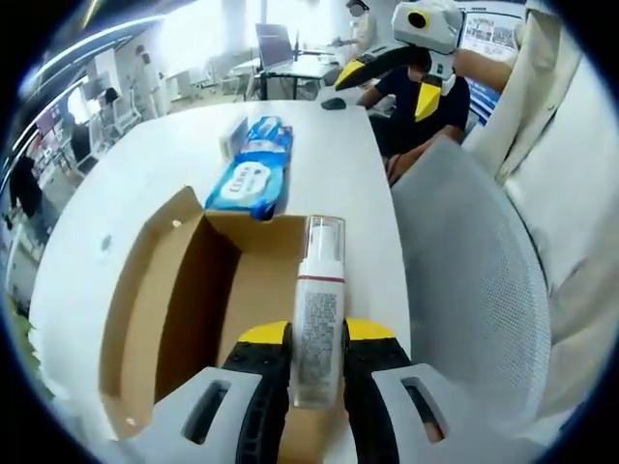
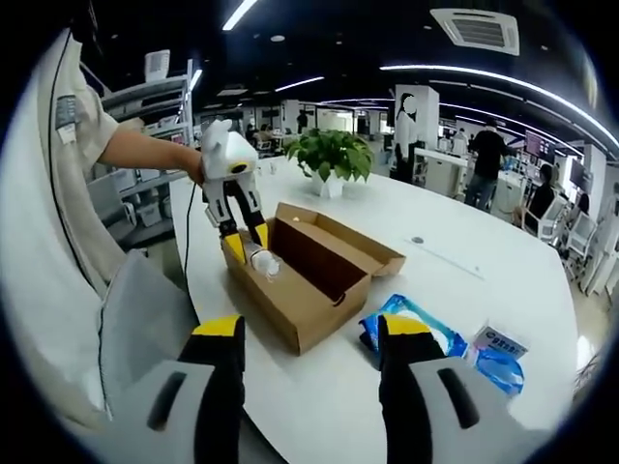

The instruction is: Operate the shoe box by opening the lid, removing the specified soft item, and placing it in the target area until the item is outside and the box remains undamaged.

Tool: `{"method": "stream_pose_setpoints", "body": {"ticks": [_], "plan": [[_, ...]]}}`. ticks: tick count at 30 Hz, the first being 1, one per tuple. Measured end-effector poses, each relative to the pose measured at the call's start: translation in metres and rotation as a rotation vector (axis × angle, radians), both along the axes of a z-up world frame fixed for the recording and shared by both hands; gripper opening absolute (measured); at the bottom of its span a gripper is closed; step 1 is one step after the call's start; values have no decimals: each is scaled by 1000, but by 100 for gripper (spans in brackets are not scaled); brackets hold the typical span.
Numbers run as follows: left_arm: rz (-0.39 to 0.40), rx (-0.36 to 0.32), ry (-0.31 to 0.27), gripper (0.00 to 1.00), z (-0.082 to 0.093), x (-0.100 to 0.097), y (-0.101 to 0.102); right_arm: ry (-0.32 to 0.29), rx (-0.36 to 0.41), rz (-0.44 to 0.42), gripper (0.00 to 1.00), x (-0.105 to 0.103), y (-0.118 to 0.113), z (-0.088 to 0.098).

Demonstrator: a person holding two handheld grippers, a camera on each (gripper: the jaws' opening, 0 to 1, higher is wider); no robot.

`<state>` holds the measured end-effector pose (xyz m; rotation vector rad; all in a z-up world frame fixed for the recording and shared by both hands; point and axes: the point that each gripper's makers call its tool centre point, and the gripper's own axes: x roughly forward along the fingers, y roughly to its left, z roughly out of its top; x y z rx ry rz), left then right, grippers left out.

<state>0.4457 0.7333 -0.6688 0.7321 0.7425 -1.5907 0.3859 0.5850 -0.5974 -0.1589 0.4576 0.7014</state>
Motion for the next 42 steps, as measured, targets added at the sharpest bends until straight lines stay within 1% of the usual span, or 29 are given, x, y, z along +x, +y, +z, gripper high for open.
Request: {"method": "stream_pose_setpoints", "body": {"ticks": [7, 12, 20, 27, 37, 42], "plan": [[-32, -35, 1, 18, 10, -11, -11, -9, 4, 45, 48, 2, 13, 0], [-46, -56, 3, 18, 15, -15, -18, -22, 9, 85, 44, 5, 21, 2], [-61, -96, -5, 18, 22, -18, -32, -36, -3, 157, 40, 12, 37, 4], [-86, -135, -10, 18, 27, -23, -47, -36, -24, 223, 37, 16, 49, 0], [-127, -184, 6, 18, 32, -30, -59, -38, -49, 298, 28, 15, 57, -4], [-155, -206, 28, 18, 36, -36, -62, -51, -61, 343, 22, 13, 61, -2]]}}
